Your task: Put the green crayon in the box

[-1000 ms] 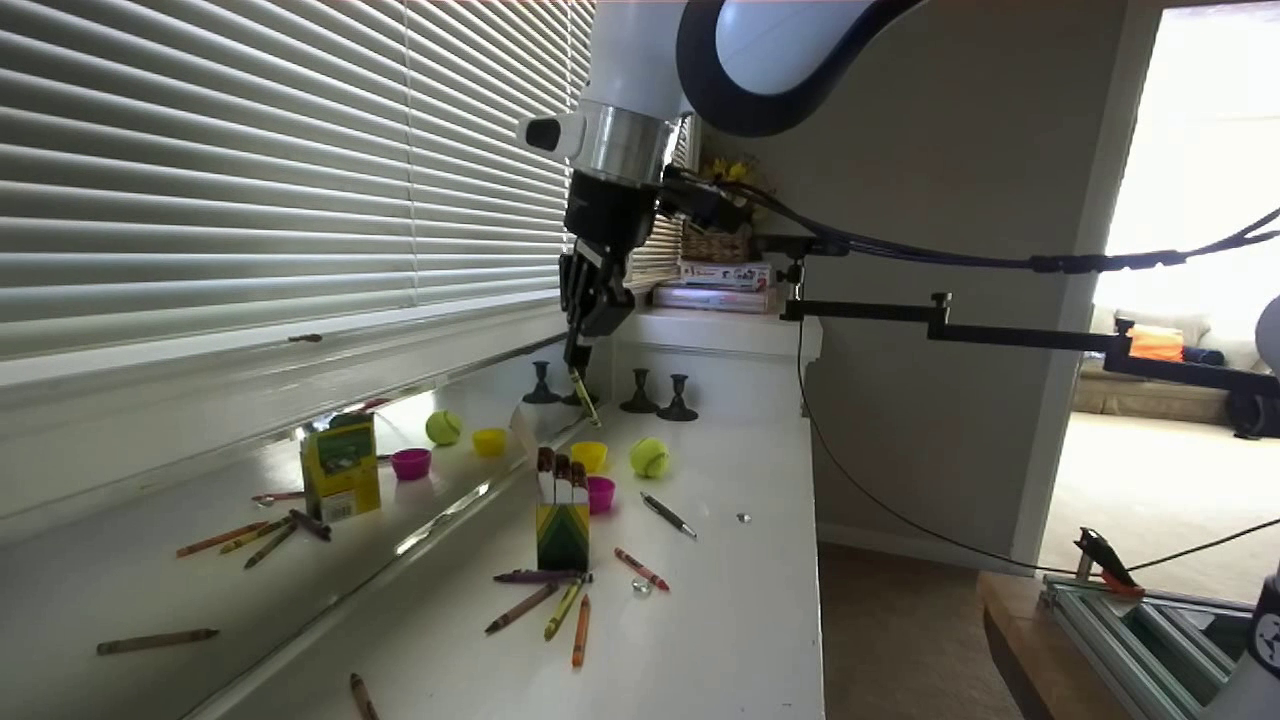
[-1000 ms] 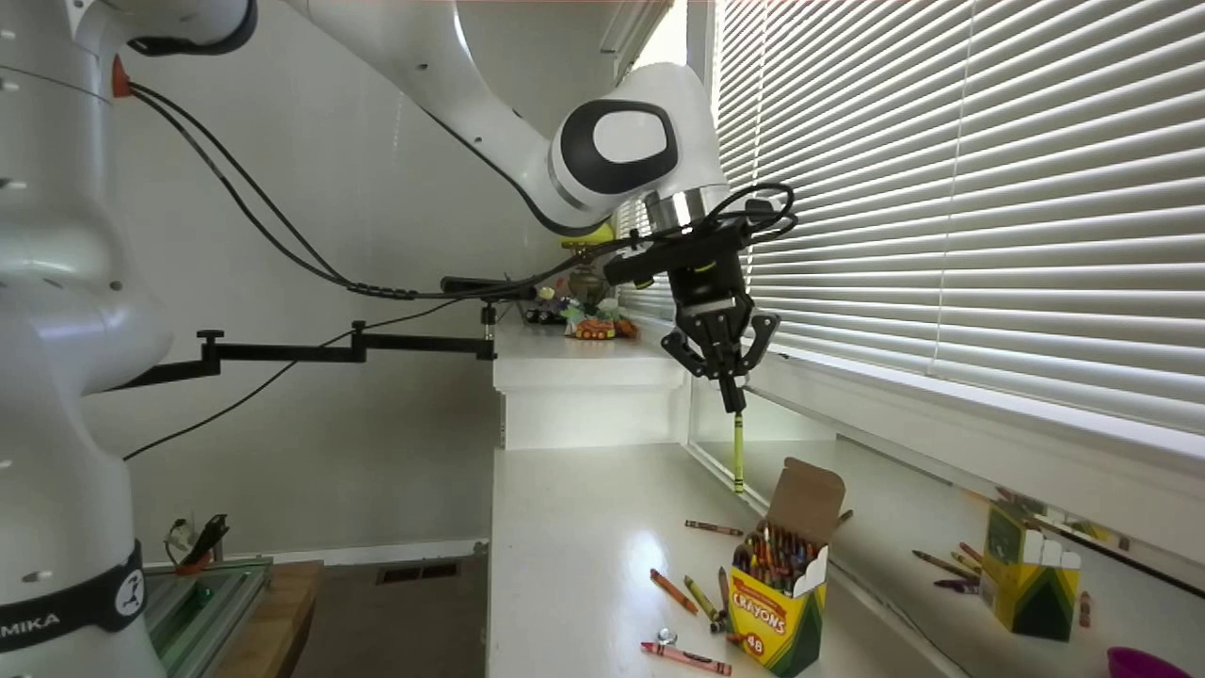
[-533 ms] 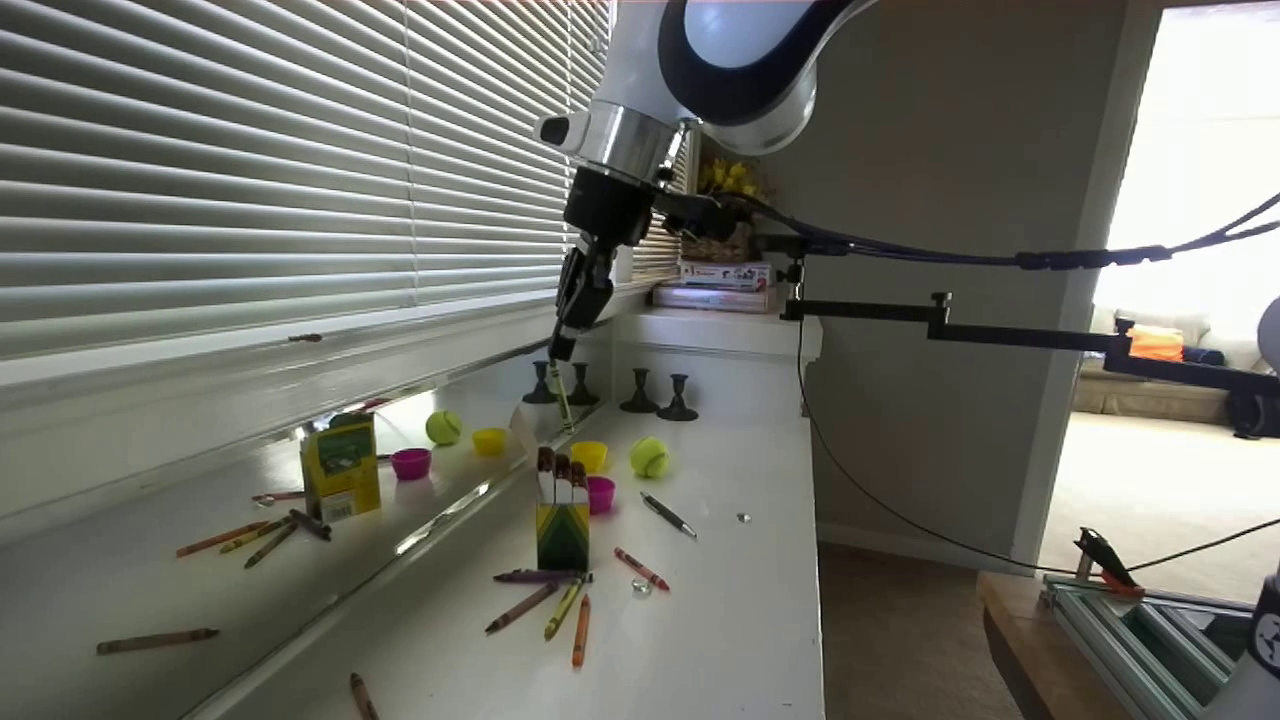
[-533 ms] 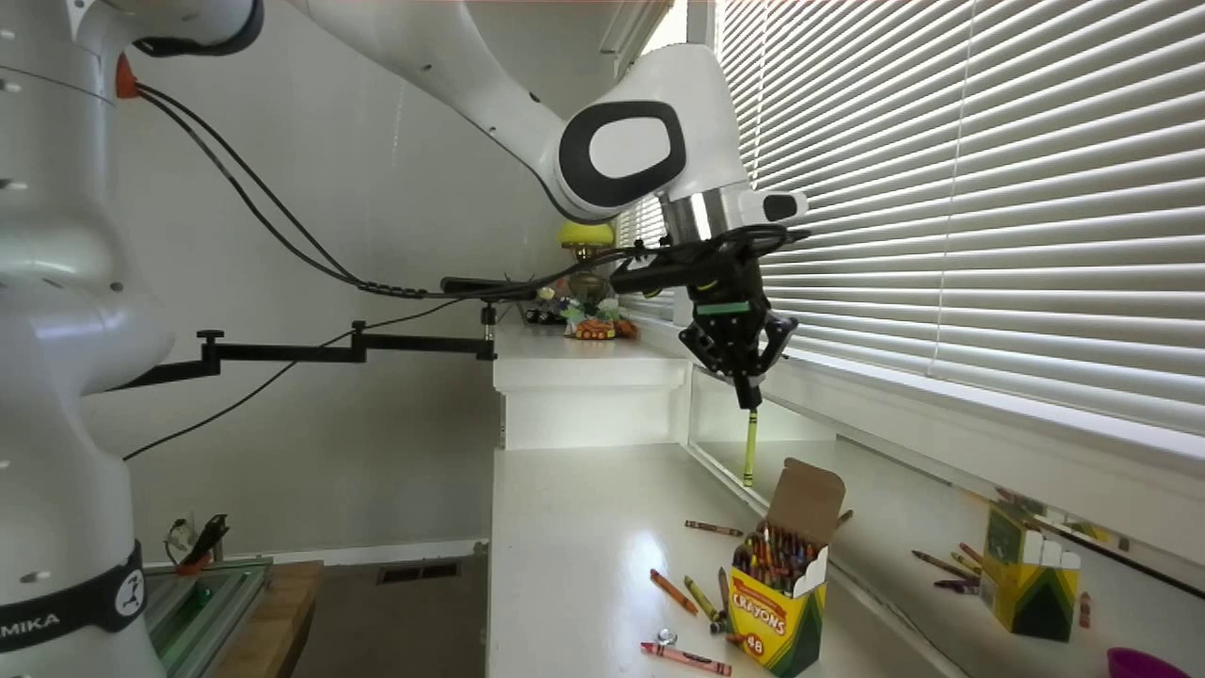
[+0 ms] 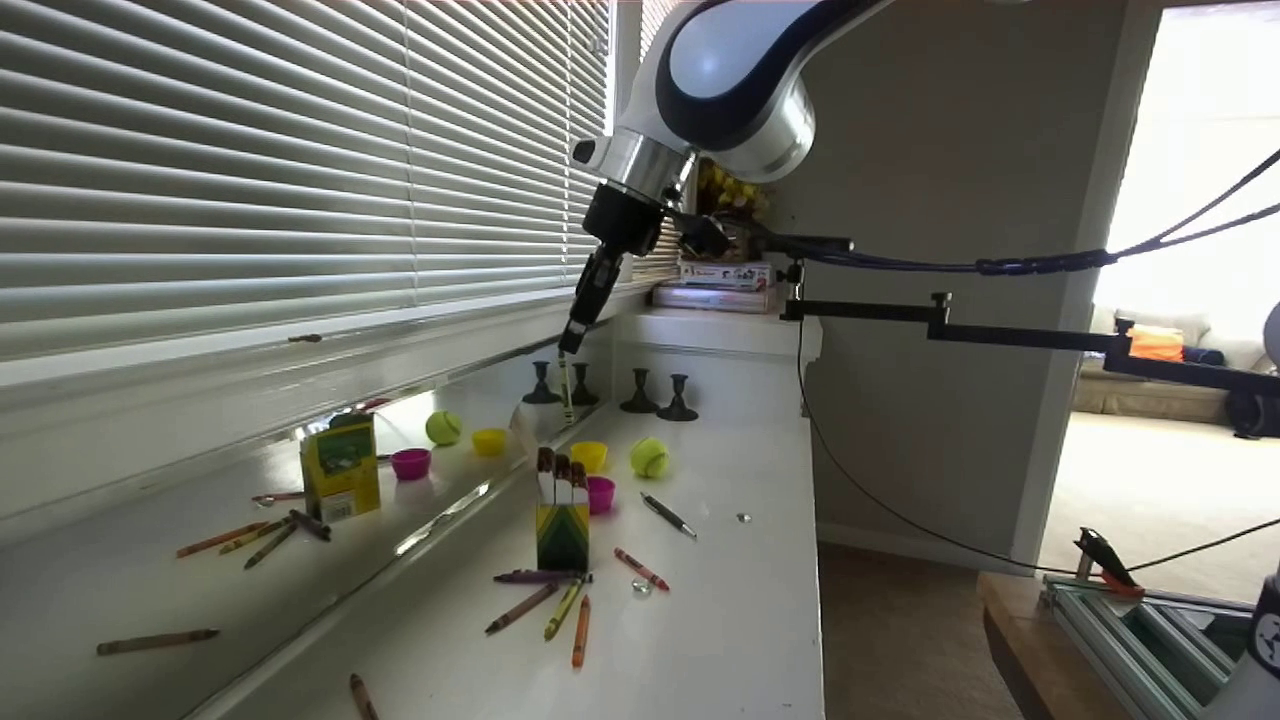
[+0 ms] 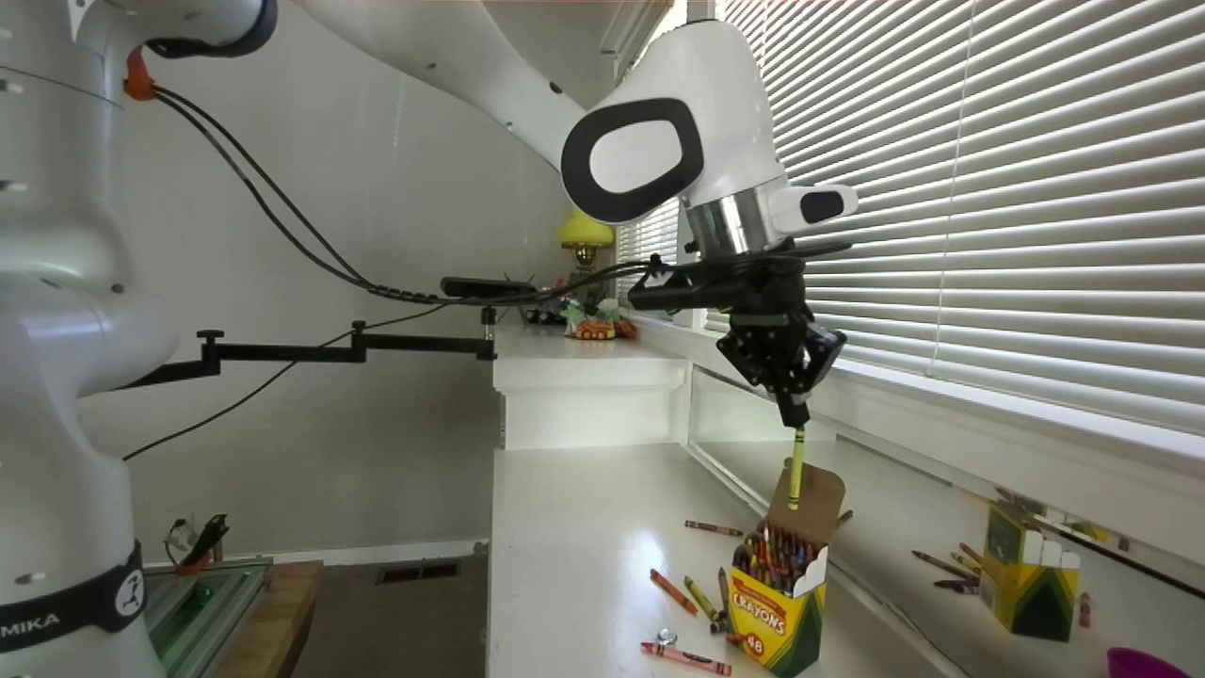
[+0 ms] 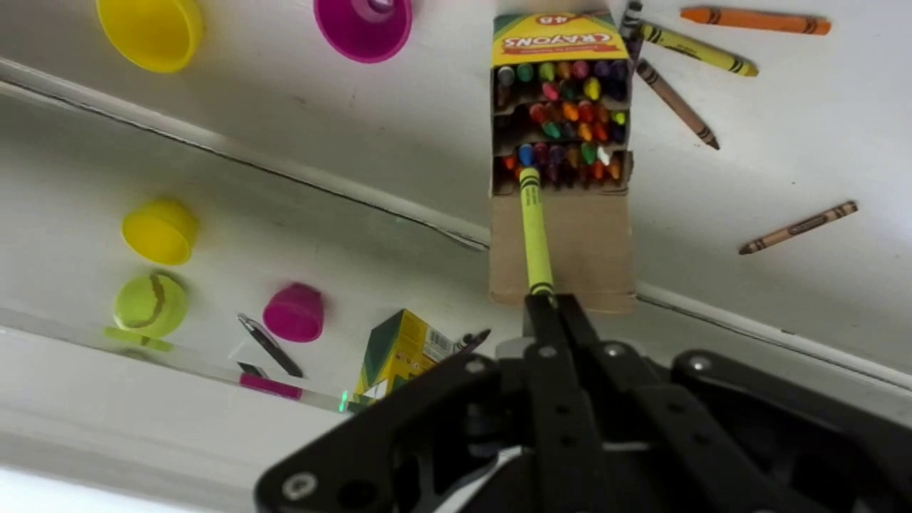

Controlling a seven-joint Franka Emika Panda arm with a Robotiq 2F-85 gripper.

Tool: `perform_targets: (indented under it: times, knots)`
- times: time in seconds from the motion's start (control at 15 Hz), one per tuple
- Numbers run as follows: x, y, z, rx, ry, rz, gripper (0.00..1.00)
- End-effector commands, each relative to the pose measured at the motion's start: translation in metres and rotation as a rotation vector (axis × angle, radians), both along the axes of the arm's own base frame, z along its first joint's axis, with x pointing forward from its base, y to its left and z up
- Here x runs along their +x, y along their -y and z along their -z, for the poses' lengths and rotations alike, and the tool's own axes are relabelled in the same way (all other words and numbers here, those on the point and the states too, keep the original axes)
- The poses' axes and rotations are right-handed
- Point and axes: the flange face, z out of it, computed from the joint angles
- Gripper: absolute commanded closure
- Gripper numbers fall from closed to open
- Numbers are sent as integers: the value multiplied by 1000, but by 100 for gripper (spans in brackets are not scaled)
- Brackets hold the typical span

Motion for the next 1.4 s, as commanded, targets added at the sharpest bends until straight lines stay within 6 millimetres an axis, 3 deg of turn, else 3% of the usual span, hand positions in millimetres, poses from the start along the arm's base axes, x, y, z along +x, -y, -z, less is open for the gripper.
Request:
perform_targets:
  times: [0.0, 0.47, 1.33]
  knots:
    - [-1, 11, 16, 8, 7, 52, 99]
    - [1, 12, 45, 44, -27, 70, 99]
    - [8, 6, 61, 57, -6, 88, 99]
